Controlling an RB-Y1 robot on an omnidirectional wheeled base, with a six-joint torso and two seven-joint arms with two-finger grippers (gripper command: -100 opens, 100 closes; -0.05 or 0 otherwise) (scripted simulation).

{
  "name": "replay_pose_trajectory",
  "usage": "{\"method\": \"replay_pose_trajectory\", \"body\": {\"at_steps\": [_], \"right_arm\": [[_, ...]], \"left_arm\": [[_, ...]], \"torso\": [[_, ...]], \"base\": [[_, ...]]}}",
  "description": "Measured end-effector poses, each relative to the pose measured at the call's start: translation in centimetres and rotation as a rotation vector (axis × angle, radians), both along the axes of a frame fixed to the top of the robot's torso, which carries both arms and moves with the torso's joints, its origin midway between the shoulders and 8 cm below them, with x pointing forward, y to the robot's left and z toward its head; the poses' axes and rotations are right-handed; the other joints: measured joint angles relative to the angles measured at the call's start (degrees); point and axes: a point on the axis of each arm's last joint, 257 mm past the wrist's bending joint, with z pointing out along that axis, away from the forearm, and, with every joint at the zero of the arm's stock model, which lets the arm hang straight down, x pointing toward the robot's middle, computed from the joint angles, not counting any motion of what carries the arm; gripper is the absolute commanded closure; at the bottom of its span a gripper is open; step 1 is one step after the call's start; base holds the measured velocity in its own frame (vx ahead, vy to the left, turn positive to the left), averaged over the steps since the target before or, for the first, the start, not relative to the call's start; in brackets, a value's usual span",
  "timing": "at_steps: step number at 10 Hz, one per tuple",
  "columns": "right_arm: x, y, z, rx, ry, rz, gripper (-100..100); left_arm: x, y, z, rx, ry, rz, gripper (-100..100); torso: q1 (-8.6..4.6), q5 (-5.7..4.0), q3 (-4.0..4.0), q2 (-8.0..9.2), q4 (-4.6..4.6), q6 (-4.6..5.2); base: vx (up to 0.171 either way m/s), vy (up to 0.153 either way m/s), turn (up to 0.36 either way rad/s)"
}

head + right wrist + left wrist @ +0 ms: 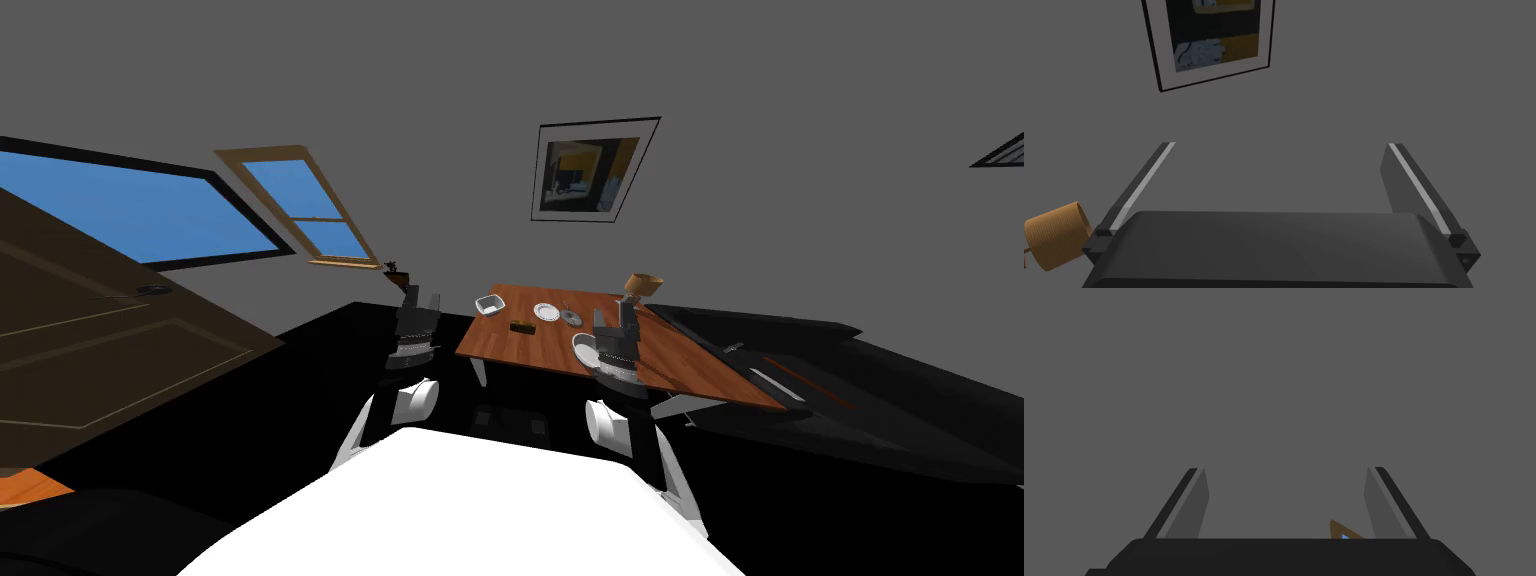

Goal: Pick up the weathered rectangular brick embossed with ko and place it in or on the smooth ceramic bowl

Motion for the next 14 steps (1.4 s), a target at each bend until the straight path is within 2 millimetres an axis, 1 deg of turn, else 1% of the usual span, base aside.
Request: {"method": "replay_pose_trajectory", "body": {"at_steps": [2,4,5,7,8,9,12,13,14], "right_arm": [[0.4,0.5,-1.0,-0.047,0.035,0.024,-100],[0.8,1.2,-3.1,-0.105,0.092,0.055,-100],[1.0,1.5,-3.8,-0.124,0.110,0.065,-100],[1.3,2.4,-6.4,-0.182,0.174,0.094,-100],[1.4,2.6,-7.3,-0.207,0.197,0.106,-100],[1.4,2.6,-8.7,-0.235,0.231,0.119,-100],[1.4,3.2,-11.6,-0.308,0.306,0.155,-100],[1.2,3.2,-13.3,-0.337,0.344,0.169,-100],[1.1,3.2,-14.1,-0.361,0.364,0.180,-100]], "left_arm": [[0.0,0.0,0.0,0.000,0.000,0.000,0],[0.0,0.0,0.0,0.000,0.000,0.000,0],[0.0,0.0,0.0,0.000,0.000,0.000,0],[0.0,0.0,0.0,0.000,0.000,0.000,0],[0.0,0.0,0.0,0.000,0.000,0.000,0],[0.0,0.0,0.0,0.000,0.000,0.000,0],[0.0,0.0,0.0,0.000,0.000,0.000,0],[0.0,0.0,0.0,0.000,0.000,0.000,0],[0.0,0.0,0.0,0.000,0.000,0.000,0]], "torso": [[-0.03,-0.01,0.03,0.06,0.01,-0.01],[-0.03,-0.01,0.06,0.11,0.02,-0.01],[-0.03,-0.01,0.05,0.08,0.02,0.00],[-0.01,0.00,0.04,0.07,0.01,-0.02],[-0.03,0.00,0.04,0.06,0.01,0.01],[-0.02,-0.01,0.03,0.06,0.01,-0.01],[-0.01,0.00,0.02,0.03,0.01,0.01],[0.00,0.00,0.02,0.03,0.01,-0.01],[0.00,0.00,0.01,0.02,0.01,0.01]], "base": [[-0.022,-0.001,0.070],[-0.024,-0.002,0.069],[-0.013,0.000,0.090],[-0.018,0.001,0.111],[-0.014,0.003,0.095],[-0.012,0.002,0.069],[-0.010,0.006,0.139],[-0.006,0.006,0.083],[-0.005,0.010,0.169]]}}
